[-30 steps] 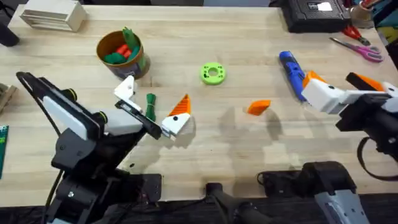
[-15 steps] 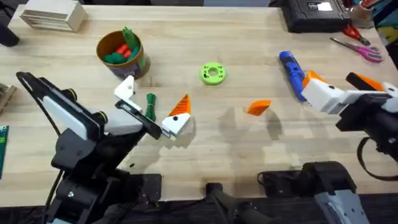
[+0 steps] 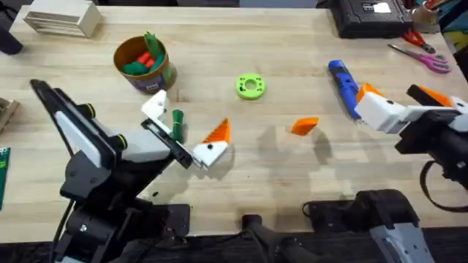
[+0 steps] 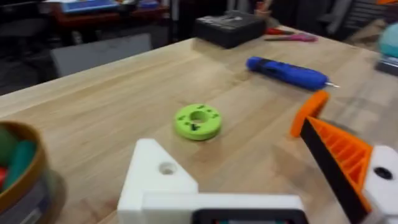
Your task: Pick up the gripper from the table and insert it into the empty holder that is missing its gripper. Then pick up a screw, insert it into the mounting hole, and use the screwdriver to tighten it. Finally, clean up the table by picking up the vegetable and placing it into the bucket.
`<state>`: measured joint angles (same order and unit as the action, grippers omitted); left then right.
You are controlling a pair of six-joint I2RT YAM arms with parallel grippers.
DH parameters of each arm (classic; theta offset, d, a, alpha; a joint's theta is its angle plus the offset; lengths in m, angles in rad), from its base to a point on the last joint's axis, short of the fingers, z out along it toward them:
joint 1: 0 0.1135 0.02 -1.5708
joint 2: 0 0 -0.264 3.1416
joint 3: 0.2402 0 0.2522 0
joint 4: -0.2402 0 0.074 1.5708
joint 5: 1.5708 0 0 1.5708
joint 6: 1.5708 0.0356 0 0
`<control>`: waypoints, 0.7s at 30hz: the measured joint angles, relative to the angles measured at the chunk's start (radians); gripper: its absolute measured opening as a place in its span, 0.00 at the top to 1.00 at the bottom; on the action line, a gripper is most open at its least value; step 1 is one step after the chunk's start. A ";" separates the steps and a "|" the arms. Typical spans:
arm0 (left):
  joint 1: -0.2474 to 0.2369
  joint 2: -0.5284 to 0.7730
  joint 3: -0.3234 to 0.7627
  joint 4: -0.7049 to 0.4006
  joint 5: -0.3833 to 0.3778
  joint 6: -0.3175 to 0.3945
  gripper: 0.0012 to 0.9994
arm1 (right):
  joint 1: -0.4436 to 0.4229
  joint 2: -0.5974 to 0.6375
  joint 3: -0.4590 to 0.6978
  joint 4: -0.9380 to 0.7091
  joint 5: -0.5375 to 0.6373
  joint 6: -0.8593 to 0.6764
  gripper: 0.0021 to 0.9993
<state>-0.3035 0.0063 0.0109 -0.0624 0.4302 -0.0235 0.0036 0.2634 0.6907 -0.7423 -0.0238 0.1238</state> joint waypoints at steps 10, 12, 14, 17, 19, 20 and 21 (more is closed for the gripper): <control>0.000 0.000 0.000 -0.006 0.311 0.000 0.01 | 0.000 0.111 0.018 -0.025 -0.125 -0.029 0.01; 0.000 0.000 0.000 -0.009 0.330 -0.002 0.01 | 0.005 0.209 0.052 -0.069 -0.160 -0.064 0.01; 0.000 0.000 0.000 -0.009 0.342 -0.002 0.01 | 0.018 0.307 0.100 -0.130 -0.180 -0.111 0.01; 0.000 0.000 0.000 -0.010 0.355 -0.002 0.01 | 0.054 0.441 0.187 -0.219 -0.191 -0.209 0.01; 0.000 0.000 0.000 -0.010 0.360 -0.002 0.01 | 0.085 0.515 0.236 -0.254 -0.181 -0.278 0.01; 0.000 0.000 0.000 -0.010 0.361 -0.002 0.01 | 0.100 0.542 0.251 -0.263 -0.171 -0.307 0.01; 0.000 0.000 0.000 -0.010 0.363 -0.002 0.01 | 0.114 0.565 0.261 -0.270 -0.157 -0.334 0.01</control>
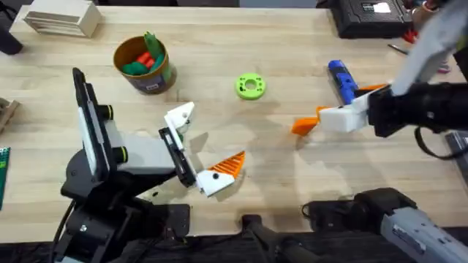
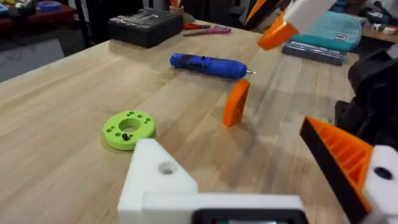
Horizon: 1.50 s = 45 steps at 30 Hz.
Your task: Pick up the gripper from the table and insert it into the empty holder that is missing its gripper. Then pick up a screw, insert it into the mounting hole, and use the screwdriver to tighten it. Finally, clean up the table by picking up the vegetable and placing it into the bucket.
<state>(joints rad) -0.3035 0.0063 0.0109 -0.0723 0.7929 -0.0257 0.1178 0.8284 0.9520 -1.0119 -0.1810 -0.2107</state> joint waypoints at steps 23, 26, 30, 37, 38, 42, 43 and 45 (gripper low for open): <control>0.000 0.000 0.000 0.000 0.001 0.000 0.01 | 0.197 0.360 0.010 -0.032 0.174 -0.398 0.01; 0.000 0.000 0.000 0.000 0.001 0.000 0.01 | 0.220 0.392 0.010 -0.032 0.174 -0.441 0.01; 0.000 0.000 0.000 0.000 0.001 0.000 0.01 | 0.231 0.439 0.010 -0.032 0.180 -0.472 0.04; 0.000 0.000 0.000 0.000 0.001 0.000 0.01 | 0.231 0.502 0.010 -0.010 0.184 -0.488 0.17; 0.000 0.000 0.000 0.000 0.001 0.000 0.01 | 0.231 0.507 0.010 -0.007 0.185 -0.492 0.23; 0.000 0.000 0.000 0.000 0.001 0.000 0.01 | 0.231 0.510 0.010 -0.006 0.185 -0.496 0.52; 0.000 0.000 0.000 0.000 0.001 0.000 0.01 | 0.231 0.510 0.010 -0.005 0.185 -0.496 0.58; 0.000 0.000 0.000 0.000 0.001 0.000 0.01 | 0.231 0.510 0.010 -0.005 0.186 -0.499 0.76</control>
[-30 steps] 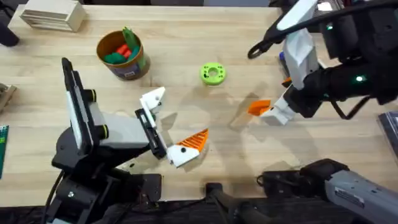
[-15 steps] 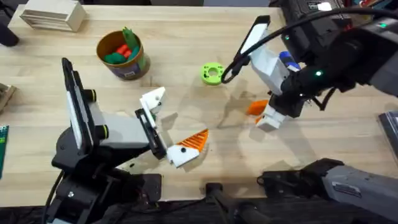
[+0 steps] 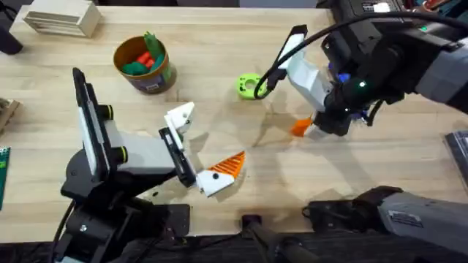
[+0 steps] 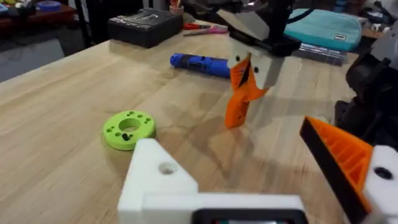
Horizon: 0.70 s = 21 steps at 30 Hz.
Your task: Pick up the gripper from the table and insert it into the empty holder that is missing its gripper. Then pick up a screw, insert it into the mounting hole, and use the screwdriver to tighten it. Finally, clean up the table by picking up the vegetable and placing it into the bucket.
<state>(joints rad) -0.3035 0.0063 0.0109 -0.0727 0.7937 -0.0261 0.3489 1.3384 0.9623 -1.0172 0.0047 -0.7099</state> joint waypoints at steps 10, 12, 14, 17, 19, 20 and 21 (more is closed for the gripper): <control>0.000 0.000 0.000 0.000 0.000 0.000 0.01 | 0.000 -0.054 0.010 -0.007 0.002 0.029 0.99; 0.000 0.000 0.000 0.000 0.000 0.000 0.01 | -0.003 -0.105 0.024 -0.007 0.002 0.049 0.99; 0.000 0.000 0.000 0.000 0.000 0.000 0.01 | -0.011 -0.163 0.037 0.001 -0.005 0.074 0.99; 0.000 0.000 0.000 0.000 0.000 0.000 0.01 | -0.126 -0.333 0.043 0.048 -0.151 0.144 0.99; 0.000 0.000 0.000 0.000 0.000 0.000 0.01 | -0.199 -0.372 0.034 0.104 -0.263 0.179 0.99; 0.000 0.000 0.000 0.000 0.000 0.000 0.01 | -0.231 -0.383 0.024 0.138 -0.324 0.200 0.99; 0.000 0.000 0.000 0.000 0.000 0.000 0.01 | -0.261 -0.391 0.010 0.173 -0.388 0.224 0.99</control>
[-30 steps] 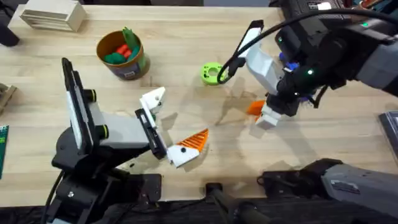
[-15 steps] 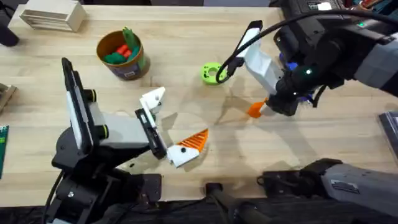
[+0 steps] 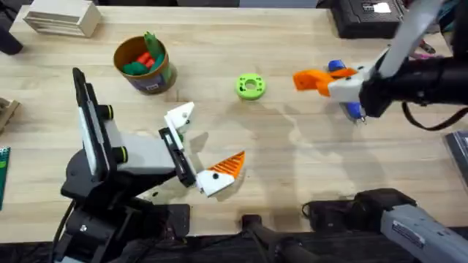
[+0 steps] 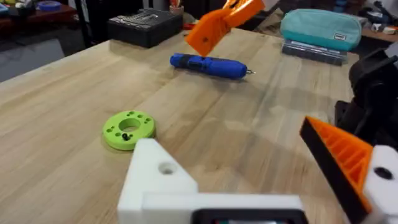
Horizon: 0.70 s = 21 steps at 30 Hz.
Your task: Pick up the gripper from the table and insert it into the empty holder that is missing its gripper. Then pick up a screw, insert it into the mounting hole, and use the screwdriver to tighten it. Finally, clean up the table by picking up the vegetable and placing it into the bucket.
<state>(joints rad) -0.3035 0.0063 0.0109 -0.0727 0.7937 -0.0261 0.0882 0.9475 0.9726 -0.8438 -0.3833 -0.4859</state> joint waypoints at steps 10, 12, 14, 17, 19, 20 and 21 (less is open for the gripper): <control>0.000 0.000 0.000 0.000 0.000 0.000 0.01 | 0.053 0.212 -0.172 0.342 -0.478 0.629 0.99; 0.000 0.000 0.000 0.000 0.000 0.000 0.01 | 0.091 0.279 -0.172 0.401 -0.541 0.708 0.99; 0.000 0.000 0.000 0.000 0.000 0.000 0.01 | 0.128 0.351 -0.172 0.485 -0.627 0.774 0.99; 0.000 0.000 0.000 0.000 0.000 0.000 0.01 | 0.179 0.462 -0.172 0.604 -0.763 0.879 0.99; 0.000 0.000 0.000 0.000 0.000 0.000 0.01 | 0.205 0.530 -0.172 0.666 -0.843 0.951 0.99; 0.000 0.000 0.000 0.000 0.000 0.000 0.01 | 0.216 0.561 -0.172 0.690 -0.878 0.985 0.99; 0.000 0.000 0.000 0.000 0.000 0.000 0.01 | 0.223 0.589 -0.172 0.711 -0.909 1.013 0.99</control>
<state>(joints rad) -0.3035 0.0063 0.0109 -0.0727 0.7937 -0.0261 0.3111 1.5368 0.8001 -0.1326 -1.2926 0.5274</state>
